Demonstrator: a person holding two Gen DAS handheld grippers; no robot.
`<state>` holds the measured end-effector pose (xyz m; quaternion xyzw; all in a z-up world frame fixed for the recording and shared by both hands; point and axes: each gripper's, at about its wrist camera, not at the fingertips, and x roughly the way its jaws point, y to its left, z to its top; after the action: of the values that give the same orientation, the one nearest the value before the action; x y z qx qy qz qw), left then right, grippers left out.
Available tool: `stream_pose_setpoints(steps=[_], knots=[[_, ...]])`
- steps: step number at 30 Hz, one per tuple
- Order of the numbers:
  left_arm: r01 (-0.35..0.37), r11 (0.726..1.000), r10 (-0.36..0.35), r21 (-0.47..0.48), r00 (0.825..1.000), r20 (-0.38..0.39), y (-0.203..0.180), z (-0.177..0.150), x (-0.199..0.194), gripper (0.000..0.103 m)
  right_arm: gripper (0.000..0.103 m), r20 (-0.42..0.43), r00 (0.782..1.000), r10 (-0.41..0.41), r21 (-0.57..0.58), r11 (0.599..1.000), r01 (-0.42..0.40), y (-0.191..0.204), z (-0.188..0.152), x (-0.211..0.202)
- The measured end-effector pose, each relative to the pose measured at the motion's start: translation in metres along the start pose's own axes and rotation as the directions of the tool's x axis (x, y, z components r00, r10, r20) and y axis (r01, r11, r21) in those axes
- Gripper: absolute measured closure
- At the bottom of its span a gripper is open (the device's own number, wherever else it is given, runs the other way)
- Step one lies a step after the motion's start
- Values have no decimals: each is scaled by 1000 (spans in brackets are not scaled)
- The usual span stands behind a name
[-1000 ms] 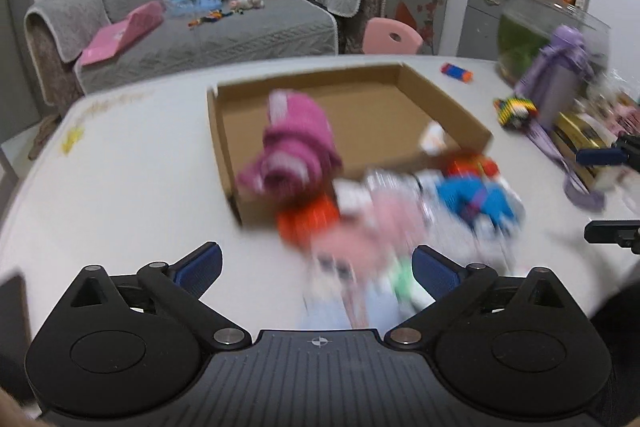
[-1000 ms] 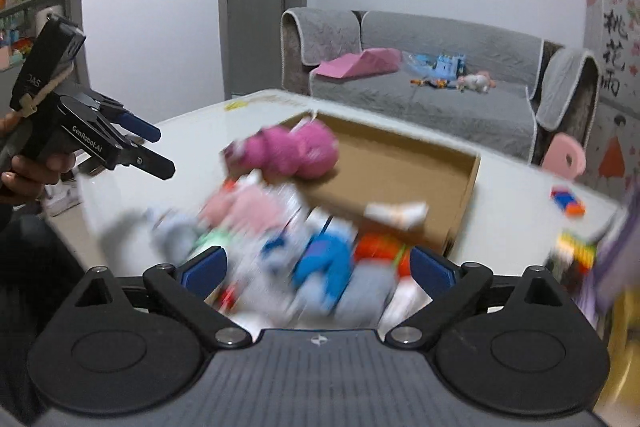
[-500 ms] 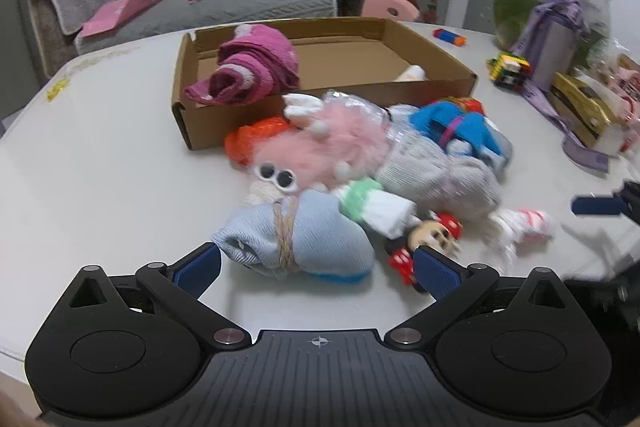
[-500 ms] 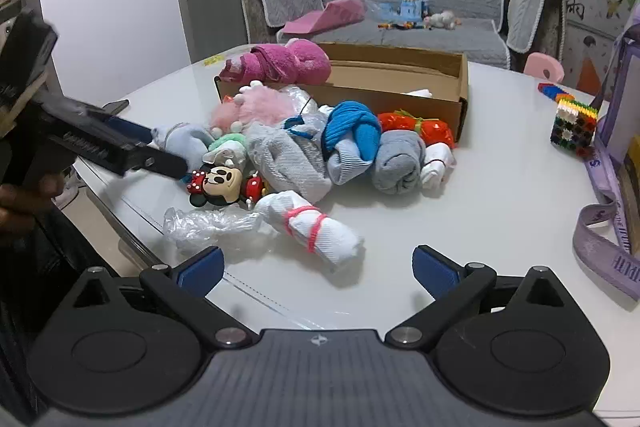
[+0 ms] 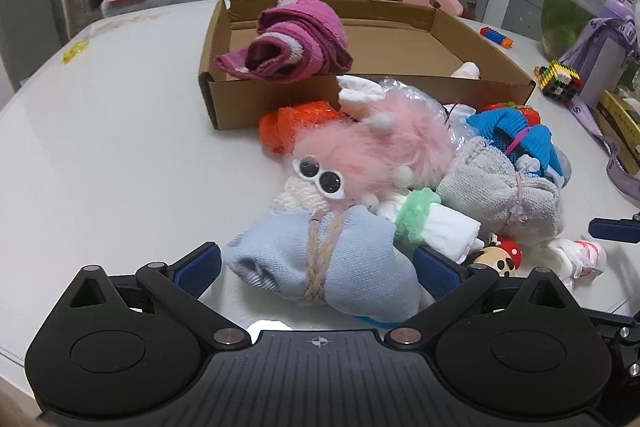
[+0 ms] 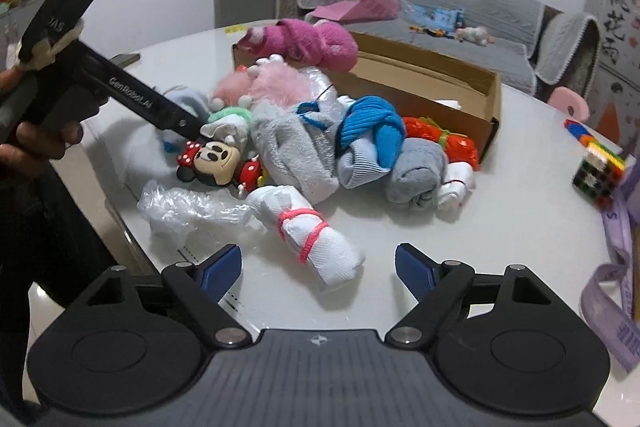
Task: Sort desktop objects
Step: 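Grasp the light blue sock bundle with left gripper while right grasps a red-banded sock, then carry the blue sock bundle and white sock into the tray and open both grippers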
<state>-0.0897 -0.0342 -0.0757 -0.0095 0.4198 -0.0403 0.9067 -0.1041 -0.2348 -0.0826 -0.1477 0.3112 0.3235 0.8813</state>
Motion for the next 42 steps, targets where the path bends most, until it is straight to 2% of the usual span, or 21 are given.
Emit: stream_pose_setpoints(steps=[4, 6, 8, 10, 11, 13, 14, 18, 26, 36, 42], knots=[[-29, 999, 29, 13, 1000, 5, -4, 0, 6, 0, 25, 2, 1000, 21, -43, 999, -21, 2, 2, 2], [-53, 998, 53, 21, 999, 14, -6, 0, 8, 0, 32, 7, 999, 35, -48, 998, -35, 1, 3, 2], [-61, 998, 61, 19, 998, 25, -6, -1, 8, 0, 46, 11, 999, 51, -41, 998, -50, -2, 3, 2], [-61, 998, 61, 21, 998, 26, -5, -2, 8, 1, 50, 14, 998, 60, -34, 998, -59, -4, 3, 1], [-59, 998, 59, 23, 998, 27, -5, -2, 7, 3, 54, 15, 998, 68, -31, 997, -67, -5, 2, 0], [-48, 998, 47, 34, 998, 37, -5, -3, 3, 16, 63, 16, 997, 80, -36, 996, -79, -4, 2, -1], [-42, 998, 40, 41, 998, 40, -6, -3, 0, 20, 63, 16, 997, 78, -42, 996, -78, -3, 3, -2], [-37, 998, 35, 52, 999, 31, -8, -6, -5, 24, 63, 15, 997, 82, -45, 996, -81, -3, 3, -3], [-36, 998, 33, 52, 997, 71, -3, -3, -34, 25, 64, 46, 996, 74, -8, 997, -73, -13, 8, -15], [-22, 999, 19, 24, 994, 108, 11, 27, -64, 24, 65, 111, 993, 47, 47, 998, -52, -41, 29, -40], [-18, 999, 11, 47, 989, 145, 11, 48, -78, 24, 65, 169, 985, 36, 92, 994, -52, -56, 42, -46]])
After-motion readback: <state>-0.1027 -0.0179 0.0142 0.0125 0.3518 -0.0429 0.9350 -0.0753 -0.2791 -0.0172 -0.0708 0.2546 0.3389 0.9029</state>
